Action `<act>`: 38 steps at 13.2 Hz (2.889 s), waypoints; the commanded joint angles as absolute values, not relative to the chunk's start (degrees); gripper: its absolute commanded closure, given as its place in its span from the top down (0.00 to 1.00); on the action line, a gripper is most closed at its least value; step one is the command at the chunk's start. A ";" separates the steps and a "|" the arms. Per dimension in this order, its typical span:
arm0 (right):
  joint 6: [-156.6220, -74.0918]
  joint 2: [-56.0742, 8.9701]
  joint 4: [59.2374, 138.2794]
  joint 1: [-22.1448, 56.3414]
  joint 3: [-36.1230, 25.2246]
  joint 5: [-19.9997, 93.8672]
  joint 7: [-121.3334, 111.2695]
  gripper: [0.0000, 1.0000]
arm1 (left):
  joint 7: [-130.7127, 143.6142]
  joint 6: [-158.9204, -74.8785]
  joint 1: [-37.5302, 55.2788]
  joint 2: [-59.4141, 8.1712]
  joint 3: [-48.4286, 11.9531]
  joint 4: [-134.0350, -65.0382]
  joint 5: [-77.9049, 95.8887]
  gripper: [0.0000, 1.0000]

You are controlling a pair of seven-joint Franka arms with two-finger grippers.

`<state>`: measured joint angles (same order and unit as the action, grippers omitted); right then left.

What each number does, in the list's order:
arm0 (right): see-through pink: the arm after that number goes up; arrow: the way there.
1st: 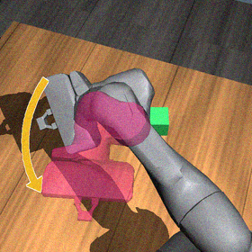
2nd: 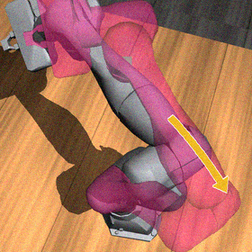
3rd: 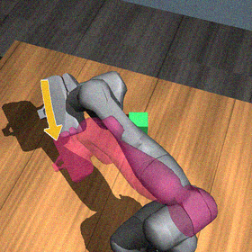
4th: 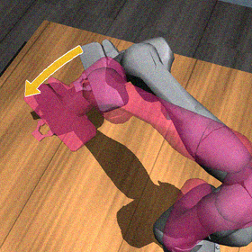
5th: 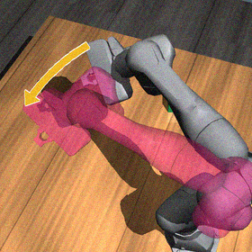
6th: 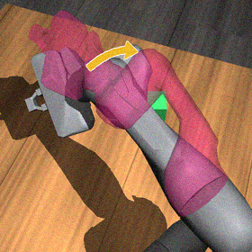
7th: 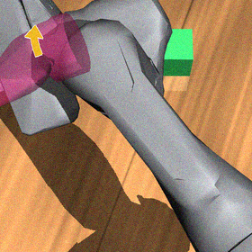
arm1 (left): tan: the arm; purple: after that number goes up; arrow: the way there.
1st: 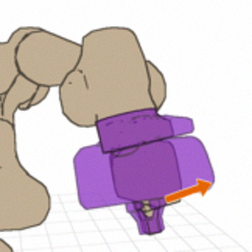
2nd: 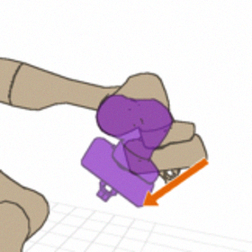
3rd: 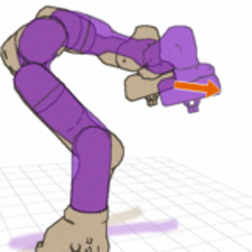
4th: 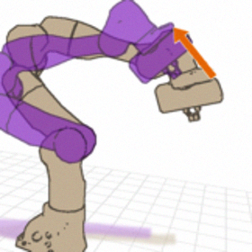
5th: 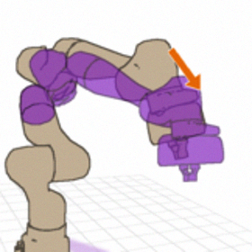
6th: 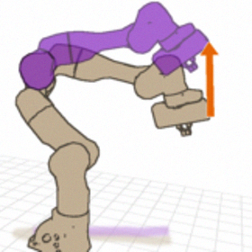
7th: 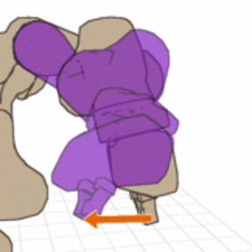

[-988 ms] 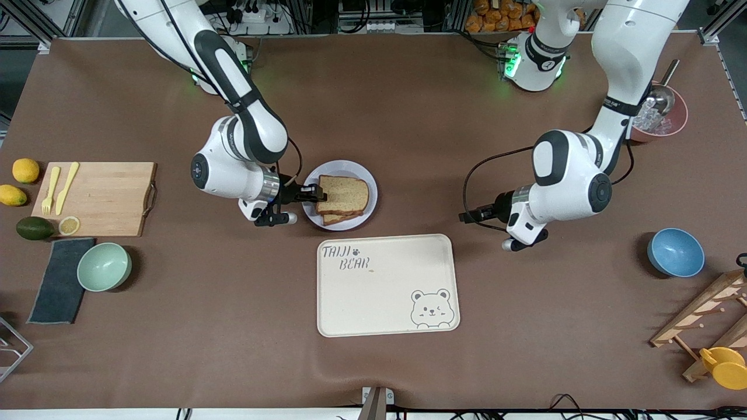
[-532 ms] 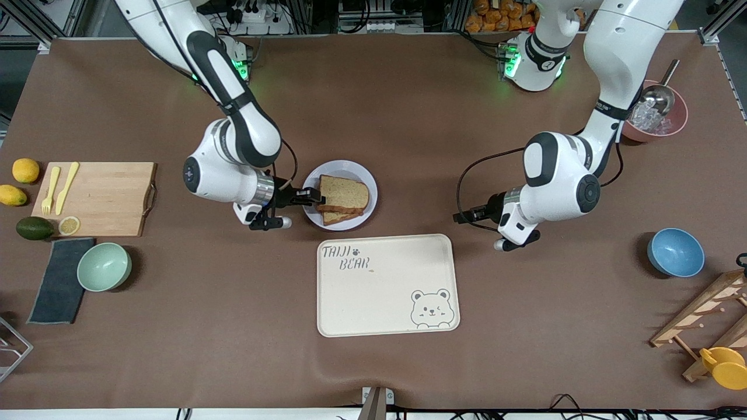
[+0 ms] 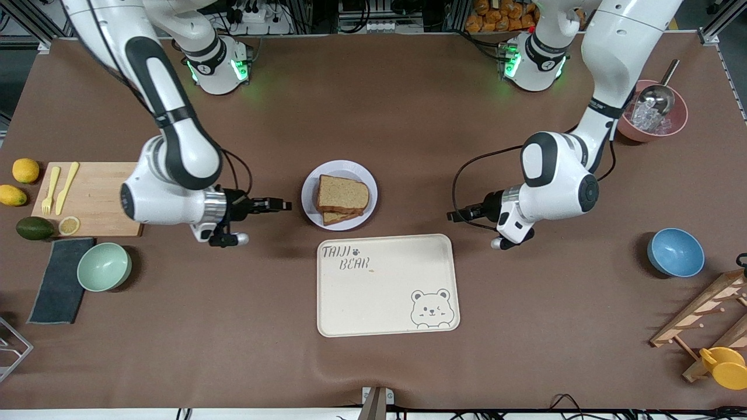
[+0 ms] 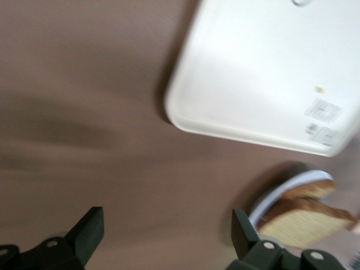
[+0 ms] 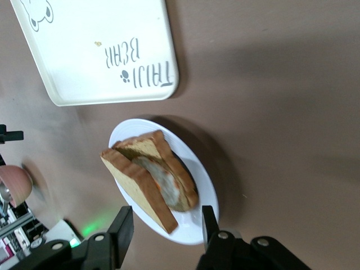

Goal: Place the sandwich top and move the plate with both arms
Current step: 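Open the right gripper and withdraw it toward the cutting board, then reach the left gripper to the white plate rim and grasp it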

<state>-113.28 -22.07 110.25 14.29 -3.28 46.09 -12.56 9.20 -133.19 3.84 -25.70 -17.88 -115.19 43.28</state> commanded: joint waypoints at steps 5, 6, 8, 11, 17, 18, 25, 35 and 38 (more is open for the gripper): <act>-105.21 -21.18 105.30 0.72 -1.24 32.02 -12.38 0.80 | -7.26 -133.68 3.96 -30.31 -20.13 -117.68 59.65 1.00; -105.03 -20.75 105.12 0.36 -1.58 29.82 -14.48 0.83 | -11.38 -133.68 4.04 -31.28 -20.13 -118.47 63.59 1.00; -103.02 -20.30 102.50 -0.18 -4.03 25.16 -20.97 1.00 | -19.73 -133.68 4.13 -33.30 -20.21 -119.35 71.07 1.00; -102.22 -20.04 100.21 -3.60 -4.39 21.89 -27.50 1.00 | -28.28 -133.68 4.48 -36.03 -21.18 -119.71 79.87 1.00; -85.01 -17.86 85.62 -3.52 -3.87 11.71 -20.34 1.00 | -34.43 -133.51 5.27 -39.10 -24.34 -119.09 85.96 1.00; -84.73 -15.49 85.52 -2.21 -3.35 8.47 -15.52 1.00 | -36.02 -133.42 5.27 -39.81 -24.35 -118.74 86.04 1.00; -82.61 -3.62 89.38 -1.14 -3.60 5.81 -9.67 1.00 | -46.31 -128.76 5.71 -42.97 -24.35 -115.23 88.59 1.00; -91.06 -0.26 86.31 -1.05 0.78 -3.24 -7.75 1.00 | -52.73 -128.85 9.93 -47.11 -24.26 -107.76 90.52 0.81; -90.36 -0.26 86.31 -1.41 0.62 -2.99 -7.21 1.00 | -55.53 -128.85 11.60 -47.81 -24.26 -106.79 93.50 0.57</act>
